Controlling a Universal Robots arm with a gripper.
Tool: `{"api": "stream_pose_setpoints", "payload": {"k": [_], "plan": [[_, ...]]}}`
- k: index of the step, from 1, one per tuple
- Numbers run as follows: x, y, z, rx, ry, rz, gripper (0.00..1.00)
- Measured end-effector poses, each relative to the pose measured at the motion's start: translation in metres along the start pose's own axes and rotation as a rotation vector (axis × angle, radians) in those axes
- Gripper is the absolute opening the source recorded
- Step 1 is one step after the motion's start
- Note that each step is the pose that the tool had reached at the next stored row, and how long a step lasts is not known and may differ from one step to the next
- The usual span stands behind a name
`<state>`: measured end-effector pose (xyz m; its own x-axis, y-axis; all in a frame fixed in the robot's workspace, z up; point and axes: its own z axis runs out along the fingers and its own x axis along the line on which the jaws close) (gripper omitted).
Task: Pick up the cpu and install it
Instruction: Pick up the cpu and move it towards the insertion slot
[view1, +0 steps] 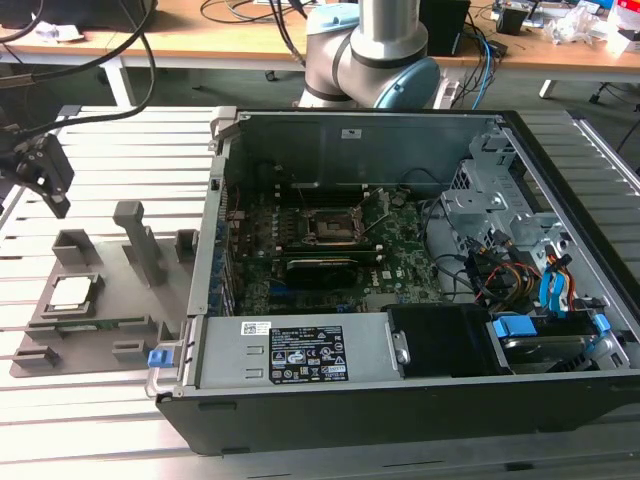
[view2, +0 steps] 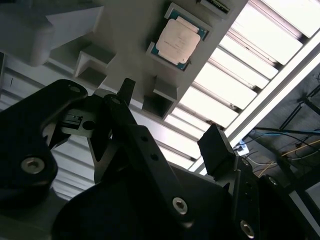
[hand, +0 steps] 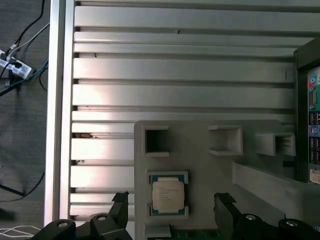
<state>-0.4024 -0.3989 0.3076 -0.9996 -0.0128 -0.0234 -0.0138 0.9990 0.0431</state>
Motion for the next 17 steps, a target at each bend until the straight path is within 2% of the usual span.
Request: {"api": "stream_pose_setpoints", "payload": {"k": [11,15,17], "plan": [[0.0002,-0.0004,0.0098,0.0016,0.0003,-0.005,0.78],[0.0003,-0.0005,0.0112,0.0271,0.0014,-0.025,0.78],[0.0003,-0.0005,0.0125,0.0301,0.0018,-0.035,0.78]]}}
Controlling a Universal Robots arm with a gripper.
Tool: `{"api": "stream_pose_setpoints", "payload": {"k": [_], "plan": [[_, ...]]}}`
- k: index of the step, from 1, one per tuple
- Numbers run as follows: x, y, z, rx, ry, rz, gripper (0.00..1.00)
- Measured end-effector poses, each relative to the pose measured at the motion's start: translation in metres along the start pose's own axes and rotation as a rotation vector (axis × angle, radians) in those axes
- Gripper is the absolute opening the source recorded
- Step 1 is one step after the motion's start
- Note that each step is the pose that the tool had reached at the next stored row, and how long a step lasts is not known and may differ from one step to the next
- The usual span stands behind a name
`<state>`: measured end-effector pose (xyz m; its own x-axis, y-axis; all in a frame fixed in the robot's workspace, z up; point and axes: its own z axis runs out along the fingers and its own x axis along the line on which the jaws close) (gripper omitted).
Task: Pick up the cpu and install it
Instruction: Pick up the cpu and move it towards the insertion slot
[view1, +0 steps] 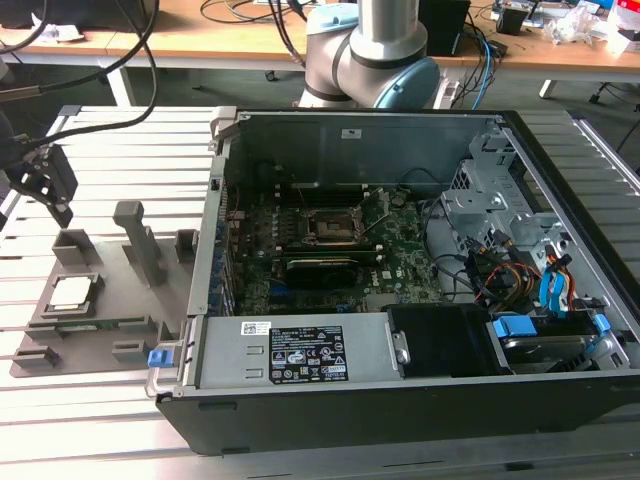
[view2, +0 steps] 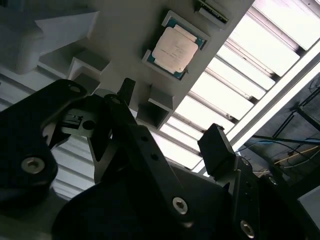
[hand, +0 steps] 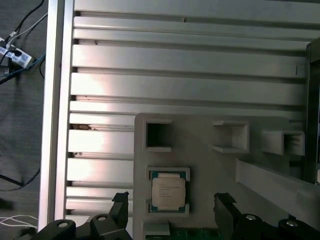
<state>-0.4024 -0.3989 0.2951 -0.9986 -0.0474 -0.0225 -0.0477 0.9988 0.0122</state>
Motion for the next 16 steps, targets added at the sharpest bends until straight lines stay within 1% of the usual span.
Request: {"api": "stream_pose_setpoints", "payload": {"k": [4,8,16], "plan": [[0.0001,-0.0001,0.0053,-0.0001,-0.0001,-0.002,0.78],[0.0004,-0.0001,0.0085,-0.0001,0.0000,-0.002,0.78],[0.0008,-0.0002,0.0181,-0.0001,0.0000,-0.002,0.78]]}}
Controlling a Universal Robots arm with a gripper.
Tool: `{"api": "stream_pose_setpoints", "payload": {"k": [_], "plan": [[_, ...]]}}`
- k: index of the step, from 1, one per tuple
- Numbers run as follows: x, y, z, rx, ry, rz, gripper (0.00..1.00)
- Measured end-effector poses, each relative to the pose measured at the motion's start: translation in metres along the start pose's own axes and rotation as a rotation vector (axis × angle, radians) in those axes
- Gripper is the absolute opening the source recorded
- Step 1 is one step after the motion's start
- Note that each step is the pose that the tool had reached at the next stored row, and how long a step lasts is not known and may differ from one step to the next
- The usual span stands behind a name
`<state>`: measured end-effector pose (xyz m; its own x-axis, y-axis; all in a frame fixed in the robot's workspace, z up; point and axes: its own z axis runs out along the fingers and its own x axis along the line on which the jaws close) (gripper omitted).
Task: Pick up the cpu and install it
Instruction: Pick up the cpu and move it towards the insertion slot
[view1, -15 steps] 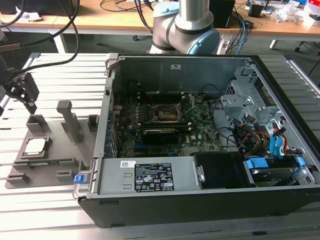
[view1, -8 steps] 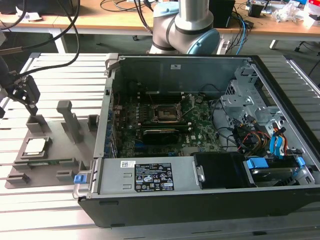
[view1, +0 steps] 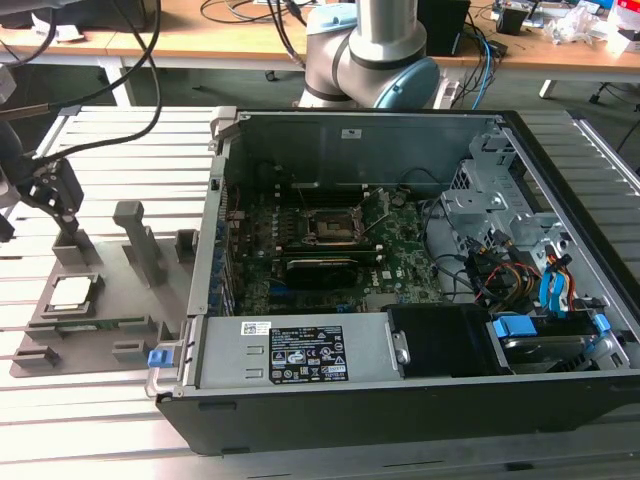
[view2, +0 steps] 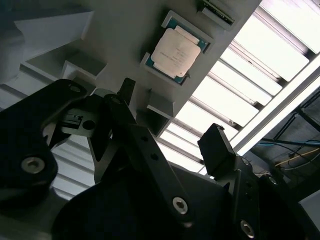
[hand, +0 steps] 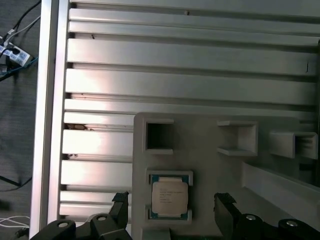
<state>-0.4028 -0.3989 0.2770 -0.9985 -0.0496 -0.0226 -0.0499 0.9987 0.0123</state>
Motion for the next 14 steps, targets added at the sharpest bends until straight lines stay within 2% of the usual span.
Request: {"api": "stream_pose_setpoints", "payload": {"k": [14], "plan": [[0.0002,-0.0001,0.0106,0.0000,0.0000,0.000,0.78]]}}
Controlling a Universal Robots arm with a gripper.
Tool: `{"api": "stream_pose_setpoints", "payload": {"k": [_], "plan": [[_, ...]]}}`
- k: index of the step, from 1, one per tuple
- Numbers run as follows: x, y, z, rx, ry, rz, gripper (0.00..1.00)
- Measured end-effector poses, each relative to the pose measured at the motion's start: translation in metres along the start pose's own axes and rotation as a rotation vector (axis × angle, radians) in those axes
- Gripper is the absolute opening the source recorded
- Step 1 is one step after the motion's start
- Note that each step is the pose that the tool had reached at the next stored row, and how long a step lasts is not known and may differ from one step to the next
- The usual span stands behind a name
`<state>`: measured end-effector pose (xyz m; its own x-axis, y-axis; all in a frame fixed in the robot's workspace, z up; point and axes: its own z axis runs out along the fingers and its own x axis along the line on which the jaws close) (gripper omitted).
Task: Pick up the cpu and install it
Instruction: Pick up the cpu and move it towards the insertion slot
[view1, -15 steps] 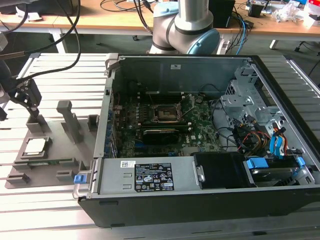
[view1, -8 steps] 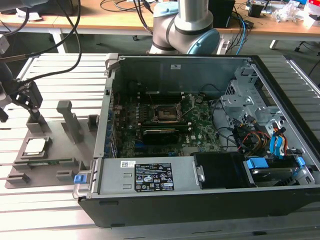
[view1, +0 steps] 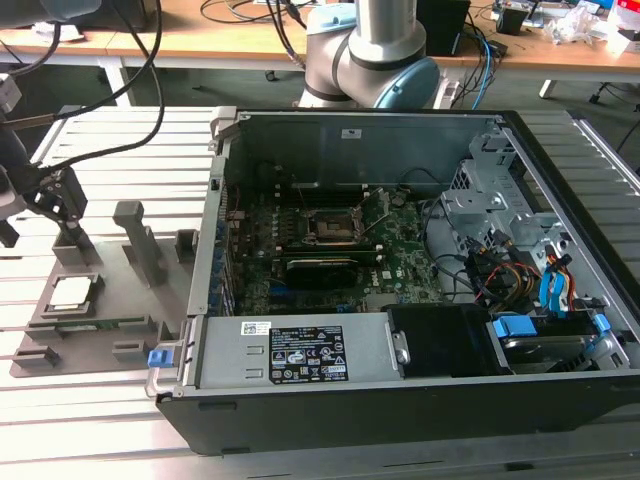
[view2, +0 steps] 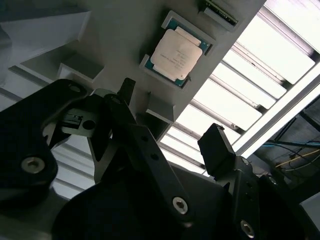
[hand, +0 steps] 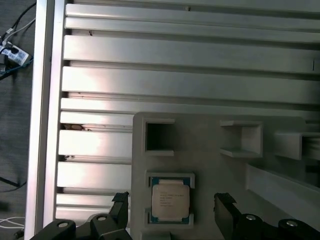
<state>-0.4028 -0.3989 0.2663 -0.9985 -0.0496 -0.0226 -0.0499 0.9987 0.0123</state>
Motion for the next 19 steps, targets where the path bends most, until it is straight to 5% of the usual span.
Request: {"api": "stream_pose_setpoints", "payload": {"k": [13,14,15,16,19], "plan": [[0.0003,-0.0002,0.0121,0.0000,0.0000,-0.001,0.78],[0.0004,0.0000,0.0128,0.0044,0.0003,-0.011,0.78],[0.0003,-0.0002,0.0131,0.0291,0.0018,-0.029,0.78],[0.0003,-0.0002,0.0137,0.0400,0.0025,-0.042,0.78],[0.0003,-0.0002,0.0161,0.0401,0.0025,-0.053,0.78]]}}
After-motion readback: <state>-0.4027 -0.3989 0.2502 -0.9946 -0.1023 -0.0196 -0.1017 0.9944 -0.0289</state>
